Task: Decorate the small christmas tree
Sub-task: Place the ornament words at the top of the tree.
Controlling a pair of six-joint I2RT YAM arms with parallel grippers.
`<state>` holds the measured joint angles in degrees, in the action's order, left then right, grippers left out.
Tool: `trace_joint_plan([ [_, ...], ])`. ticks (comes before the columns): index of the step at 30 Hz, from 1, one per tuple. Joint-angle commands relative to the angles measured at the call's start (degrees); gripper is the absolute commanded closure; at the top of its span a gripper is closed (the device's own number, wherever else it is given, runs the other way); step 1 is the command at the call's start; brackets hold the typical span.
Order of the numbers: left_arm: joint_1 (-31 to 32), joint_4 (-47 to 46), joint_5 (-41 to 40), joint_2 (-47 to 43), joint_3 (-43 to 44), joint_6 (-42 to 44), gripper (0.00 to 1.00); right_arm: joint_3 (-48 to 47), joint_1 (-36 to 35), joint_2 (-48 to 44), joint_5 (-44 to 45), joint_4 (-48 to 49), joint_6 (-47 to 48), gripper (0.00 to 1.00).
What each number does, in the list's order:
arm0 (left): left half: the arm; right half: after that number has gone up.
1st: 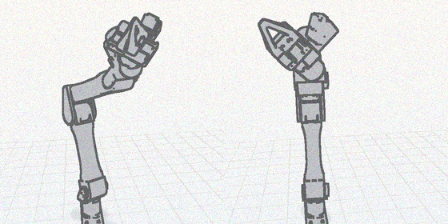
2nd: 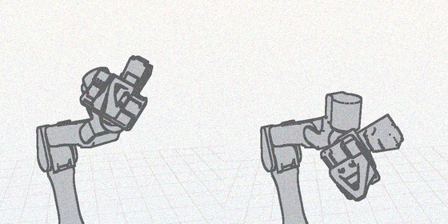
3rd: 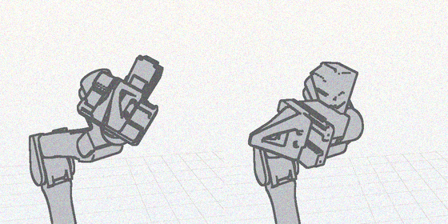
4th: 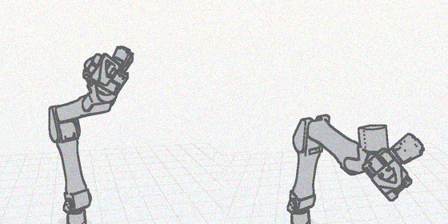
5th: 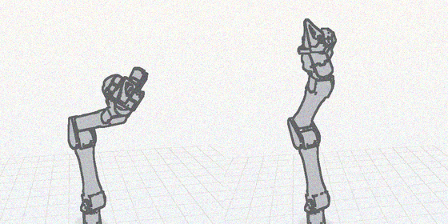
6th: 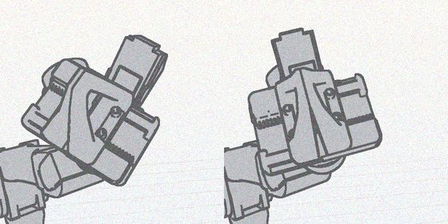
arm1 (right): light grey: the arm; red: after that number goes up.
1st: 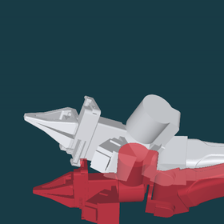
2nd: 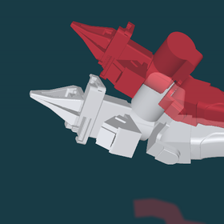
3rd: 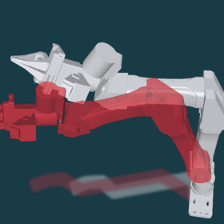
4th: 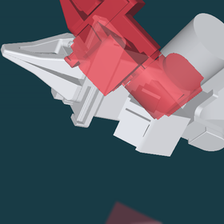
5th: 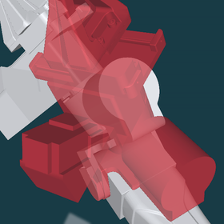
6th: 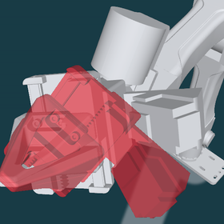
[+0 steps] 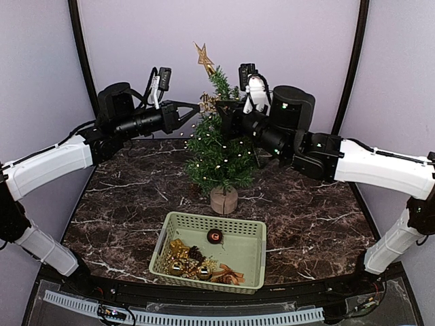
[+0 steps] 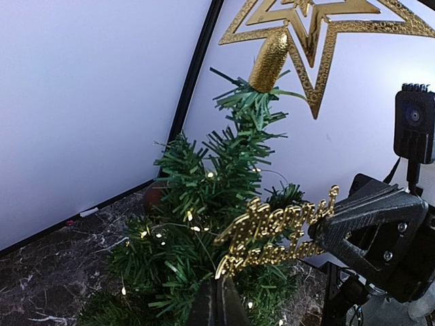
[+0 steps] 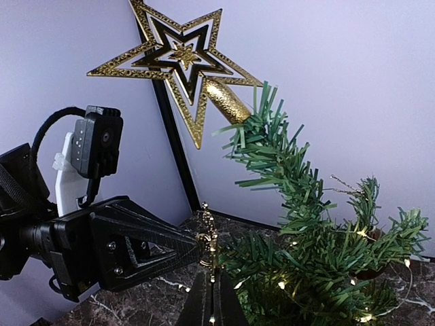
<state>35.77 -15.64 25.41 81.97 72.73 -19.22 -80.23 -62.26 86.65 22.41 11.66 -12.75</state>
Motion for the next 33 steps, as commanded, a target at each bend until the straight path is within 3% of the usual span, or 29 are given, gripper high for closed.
trace_joint_plan([
  [1,-0.44,-2.99,0.78,0.34,1.81,-0.67,1.00,0.96,-0.79,-1.78,0.27,3.08,-0.56,1.00],
  [24,-0.45,-6.98,1.07,-0.49,0.01,-1.40,1.00,2.10,-0.83,-2.32,-3.70,5.50,0.27,1.00],
  [33,-0.44,-5.25,2.52,1.77,1.89,-2.04,1.00,1.04,-0.72,-1.62,1.42,2.15,-2.01,1.00],
])
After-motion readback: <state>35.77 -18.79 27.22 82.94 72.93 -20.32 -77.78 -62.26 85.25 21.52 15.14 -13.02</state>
